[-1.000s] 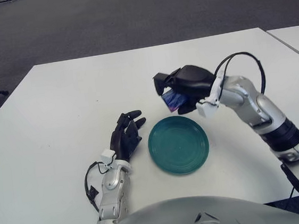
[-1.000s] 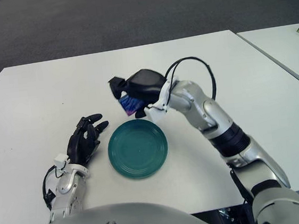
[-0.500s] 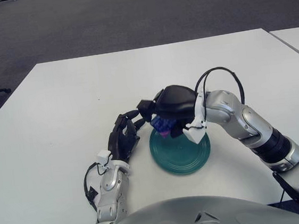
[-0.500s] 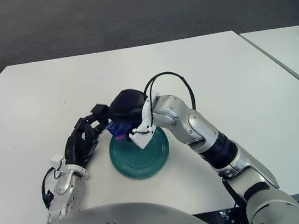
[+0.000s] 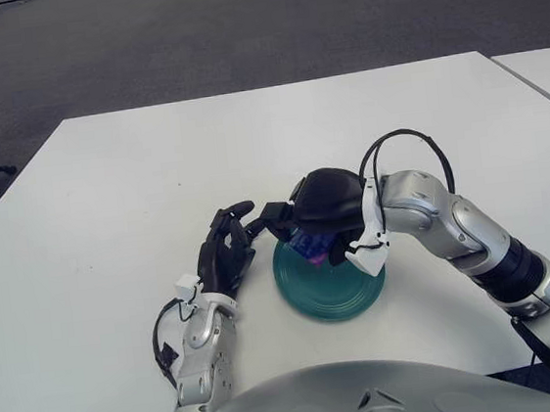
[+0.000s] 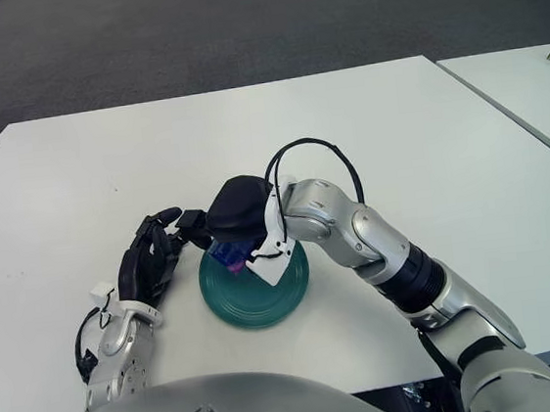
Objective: Put the gum into the plate.
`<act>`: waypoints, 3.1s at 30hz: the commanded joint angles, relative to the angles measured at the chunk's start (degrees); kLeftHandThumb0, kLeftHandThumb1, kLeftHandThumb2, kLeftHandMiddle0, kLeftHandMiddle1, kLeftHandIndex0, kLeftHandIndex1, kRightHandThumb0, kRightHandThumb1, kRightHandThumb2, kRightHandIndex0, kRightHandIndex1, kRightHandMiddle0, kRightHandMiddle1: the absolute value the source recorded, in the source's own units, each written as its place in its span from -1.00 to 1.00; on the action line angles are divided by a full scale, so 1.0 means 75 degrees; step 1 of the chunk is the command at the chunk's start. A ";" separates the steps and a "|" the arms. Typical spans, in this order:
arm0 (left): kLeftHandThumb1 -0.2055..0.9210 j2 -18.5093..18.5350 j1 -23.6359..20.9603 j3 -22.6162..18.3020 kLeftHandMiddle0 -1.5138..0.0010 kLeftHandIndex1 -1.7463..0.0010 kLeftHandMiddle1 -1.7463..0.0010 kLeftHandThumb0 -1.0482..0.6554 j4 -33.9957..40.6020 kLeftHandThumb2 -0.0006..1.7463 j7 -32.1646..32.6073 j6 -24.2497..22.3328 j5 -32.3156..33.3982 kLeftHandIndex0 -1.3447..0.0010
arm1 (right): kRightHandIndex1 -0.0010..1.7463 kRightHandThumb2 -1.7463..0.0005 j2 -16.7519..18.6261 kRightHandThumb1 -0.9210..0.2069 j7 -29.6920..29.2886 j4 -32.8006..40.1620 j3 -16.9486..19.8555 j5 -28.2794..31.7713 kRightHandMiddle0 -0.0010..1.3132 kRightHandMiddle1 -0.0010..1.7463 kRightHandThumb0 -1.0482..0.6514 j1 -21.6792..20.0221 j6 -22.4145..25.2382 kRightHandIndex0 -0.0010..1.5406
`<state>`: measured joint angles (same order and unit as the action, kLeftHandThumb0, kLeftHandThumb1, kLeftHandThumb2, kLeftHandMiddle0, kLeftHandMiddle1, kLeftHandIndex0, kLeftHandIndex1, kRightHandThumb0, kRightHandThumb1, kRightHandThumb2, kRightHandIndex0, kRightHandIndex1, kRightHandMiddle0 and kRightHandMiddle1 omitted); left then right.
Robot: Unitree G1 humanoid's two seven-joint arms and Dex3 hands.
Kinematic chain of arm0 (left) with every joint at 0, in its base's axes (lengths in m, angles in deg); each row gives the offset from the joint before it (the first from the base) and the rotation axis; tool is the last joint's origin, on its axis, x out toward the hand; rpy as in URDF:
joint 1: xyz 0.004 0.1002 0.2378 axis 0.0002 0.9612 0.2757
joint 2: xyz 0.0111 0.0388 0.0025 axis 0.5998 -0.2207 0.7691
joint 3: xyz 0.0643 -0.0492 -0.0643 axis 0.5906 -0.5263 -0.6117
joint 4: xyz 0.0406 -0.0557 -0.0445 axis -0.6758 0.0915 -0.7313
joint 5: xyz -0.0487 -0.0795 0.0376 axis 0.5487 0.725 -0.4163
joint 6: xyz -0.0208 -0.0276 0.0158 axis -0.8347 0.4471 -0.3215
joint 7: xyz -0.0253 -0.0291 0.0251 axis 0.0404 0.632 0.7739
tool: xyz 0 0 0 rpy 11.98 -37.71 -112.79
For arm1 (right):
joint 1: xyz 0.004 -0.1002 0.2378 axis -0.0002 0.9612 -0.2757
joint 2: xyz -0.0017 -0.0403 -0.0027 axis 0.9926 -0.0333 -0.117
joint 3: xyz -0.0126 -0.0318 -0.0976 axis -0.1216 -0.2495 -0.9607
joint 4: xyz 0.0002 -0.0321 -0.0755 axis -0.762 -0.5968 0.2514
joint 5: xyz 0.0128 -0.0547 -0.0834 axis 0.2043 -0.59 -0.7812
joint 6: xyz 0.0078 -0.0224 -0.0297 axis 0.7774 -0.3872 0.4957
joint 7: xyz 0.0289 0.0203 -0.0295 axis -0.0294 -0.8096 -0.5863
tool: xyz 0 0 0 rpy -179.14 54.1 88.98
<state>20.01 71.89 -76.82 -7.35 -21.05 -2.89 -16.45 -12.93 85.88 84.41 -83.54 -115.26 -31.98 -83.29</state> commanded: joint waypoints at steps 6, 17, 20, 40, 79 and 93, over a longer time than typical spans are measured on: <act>1.00 -0.0175 0.0204 0.0295 0.30 -0.30 -0.02 -0.56 0.0371 -0.01 0.0692 0.0152 -0.0992 0.44 | 1.00 0.01 -0.0216 -0.56 -0.1062 -0.0390 -0.0155 -0.0778 -0.46 1.00 -0.23 0.0750 -0.0860 0.14; 1.00 -0.0059 0.0180 0.0202 0.37 -0.28 0.01 -0.61 0.0203 -0.01 0.0602 0.0112 -0.0995 0.49 | 1.00 0.08 -0.0062 -0.63 -0.2062 -0.0716 0.0154 -0.0895 -0.50 1.00 -0.22 0.1244 -0.1133 0.13; 1.00 -0.0082 0.0176 0.0176 0.39 -0.29 0.01 -0.62 0.0175 -0.03 0.0553 0.0122 -0.0912 0.51 | 1.00 0.22 -0.0081 -0.79 -0.2085 -0.0839 0.0151 -0.0784 -0.58 1.00 -0.21 0.1286 -0.1178 0.05; 1.00 -0.0170 0.0219 0.0129 0.55 -0.12 0.59 -0.65 0.0066 0.16 0.0854 0.0603 -0.1240 0.92 | -0.89 -0.12 -0.0383 -1.00 -0.1245 -0.0930 0.0402 0.0562 -1.00 -0.71 -0.97 0.1267 -0.1335 -0.97; 1.00 -0.0156 0.0126 -0.0041 0.70 0.19 0.96 -0.81 -0.0107 0.15 0.0077 0.0599 -0.0309 1.00 | -0.98 -0.01 0.1932 -1.00 -0.5038 -0.1852 0.2066 0.1812 -0.97 -0.62 -0.99 0.3346 -0.0392 -0.91; 1.00 -0.0121 0.0186 0.0107 0.56 -0.09 0.95 -0.93 0.0007 0.10 0.0304 0.0666 -0.0695 0.88 | -0.95 -0.03 0.3385 -1.00 -0.5829 -0.2272 0.3294 0.4037 -1.00 -0.33 -0.89 0.3649 0.0847 -0.72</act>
<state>19.85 73.66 -76.21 -7.95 -19.38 1.97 -20.82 11.90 42.61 66.94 -61.61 -88.35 -5.23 -79.46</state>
